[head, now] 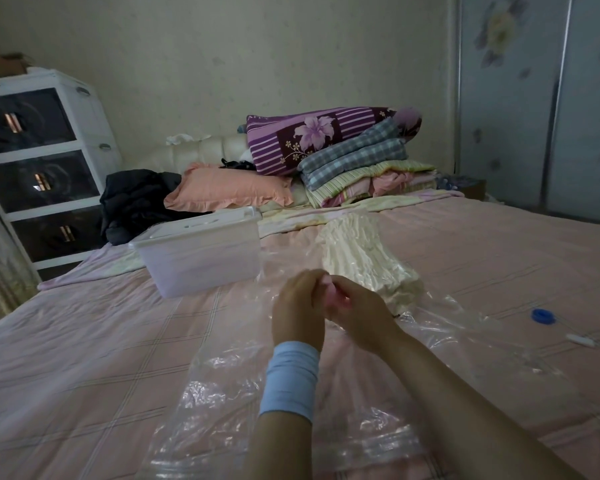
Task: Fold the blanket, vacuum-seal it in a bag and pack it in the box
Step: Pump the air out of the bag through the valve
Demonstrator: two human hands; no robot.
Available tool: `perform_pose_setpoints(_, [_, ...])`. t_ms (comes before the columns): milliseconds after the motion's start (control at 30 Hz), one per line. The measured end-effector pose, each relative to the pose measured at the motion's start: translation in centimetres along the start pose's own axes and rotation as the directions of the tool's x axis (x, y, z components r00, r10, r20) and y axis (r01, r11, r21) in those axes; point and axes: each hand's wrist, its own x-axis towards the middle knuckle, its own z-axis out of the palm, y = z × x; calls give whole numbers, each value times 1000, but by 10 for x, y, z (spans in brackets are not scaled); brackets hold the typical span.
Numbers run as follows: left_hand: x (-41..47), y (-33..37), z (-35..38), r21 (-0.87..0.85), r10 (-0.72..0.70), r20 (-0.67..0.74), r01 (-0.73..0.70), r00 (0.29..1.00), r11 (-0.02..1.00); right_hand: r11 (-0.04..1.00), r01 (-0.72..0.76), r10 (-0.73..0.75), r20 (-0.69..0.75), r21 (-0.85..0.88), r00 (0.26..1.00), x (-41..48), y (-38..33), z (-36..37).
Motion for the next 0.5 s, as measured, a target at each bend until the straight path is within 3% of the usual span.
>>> perform_pose_setpoints(100, [7, 1, -6, 30, 23, 33, -24, 999, 999, 1000, 5, -4, -9, 10, 1000, -1, -4, 1])
perform_pose_setpoints(233, [46, 37, -48, 109, 295, -194, -279, 936, 954, 1000, 9, -9, -34, 1, 999, 3, -3, -12])
perform_pose_setpoints(300, [60, 50, -66, 150, 363, -292, -332, 885, 931, 1000, -2, 3, -24, 17, 1000, 3, 0, -16])
perform_pose_setpoints(433, [54, 43, -61, 142, 320, -416, -286, 851, 947, 1000, -2, 2, -7, 24, 1000, 2, 3, -8])
perform_pose_setpoints(500, [43, 31, -42, 82, 249, -359, -235, 900, 969, 1000, 0, 1, -32, 27, 999, 1, 2, -4])
